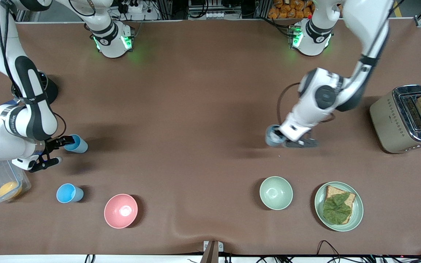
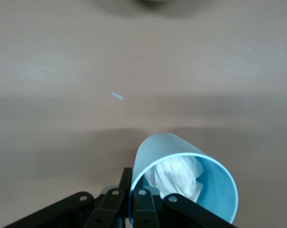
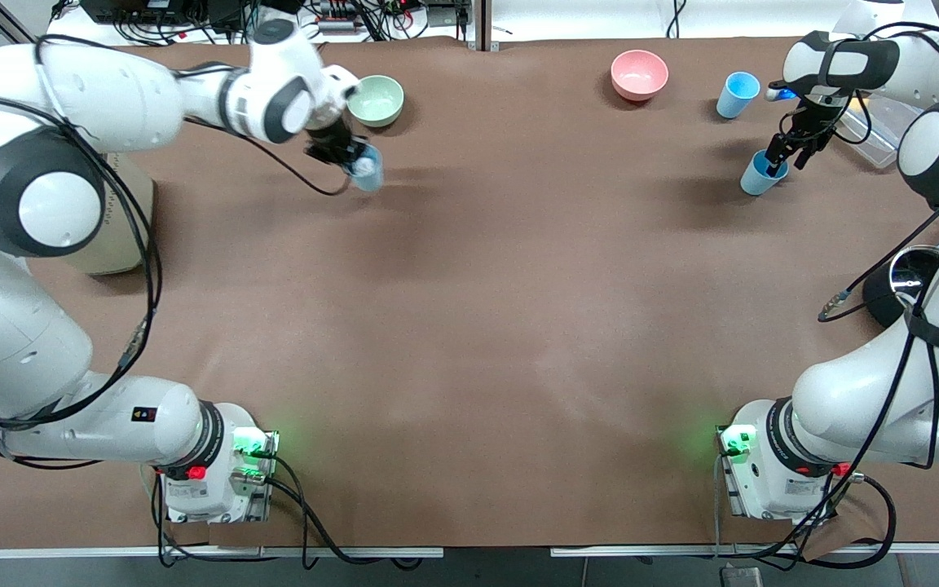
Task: Stack blue cups with both arms
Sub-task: 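Set the blue cup down centrally with the left gripper while the right gripper carries another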
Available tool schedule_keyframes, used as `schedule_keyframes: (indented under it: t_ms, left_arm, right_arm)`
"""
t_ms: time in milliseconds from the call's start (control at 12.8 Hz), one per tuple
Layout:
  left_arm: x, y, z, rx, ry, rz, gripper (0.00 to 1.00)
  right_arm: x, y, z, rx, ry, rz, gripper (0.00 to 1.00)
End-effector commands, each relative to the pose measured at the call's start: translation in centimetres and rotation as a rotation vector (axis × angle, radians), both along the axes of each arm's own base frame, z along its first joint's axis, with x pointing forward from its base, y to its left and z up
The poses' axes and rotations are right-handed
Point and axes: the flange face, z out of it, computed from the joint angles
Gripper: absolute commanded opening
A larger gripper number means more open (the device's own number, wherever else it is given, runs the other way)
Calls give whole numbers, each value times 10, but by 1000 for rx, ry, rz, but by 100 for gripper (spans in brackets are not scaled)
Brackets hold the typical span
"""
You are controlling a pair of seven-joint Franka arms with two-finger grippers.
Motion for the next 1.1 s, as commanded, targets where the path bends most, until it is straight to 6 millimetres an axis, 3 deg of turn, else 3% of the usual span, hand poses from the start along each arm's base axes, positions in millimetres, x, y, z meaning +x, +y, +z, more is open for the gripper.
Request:
schedule_keyframes:
  t_ms: [0, 235, 313, 626, 704, 783, 861, 1017]
  left_arm:
    - [-24, -84, -16, -26, 52, 59, 0]
    - [-59, -174, -36, -41, 88, 135, 0]
    - [-73, -194, -45, -39, 100, 143, 0]
    - [-97, -234, -60, -56, 115, 148, 0]
    - [-97, -235, -62, -57, 111, 163, 5]
    - [-90, -230, -58, -58, 102, 175, 80]
    - [-87, -228, -49, -62, 92, 181, 100]
    - [-68, -215, -6, -75, 49, 203, 100]
  right_arm:
    - [-2, -9, -3, 18, -5, 19, 2]
    - [-1, -7, 1, 31, -4, 36, 0]
    - [0, -2, 5, 32, -7, 45, 0]
    - [5, 25, 31, 45, 33, 50, 0]
    - [4, 30, 38, 38, 49, 27, 0]
    - [4, 42, 45, 32, 62, 21, 0]
    - [4, 57, 54, 23, 78, -4, 0]
    - [4, 103, 81, 41, 124, -99, 0]
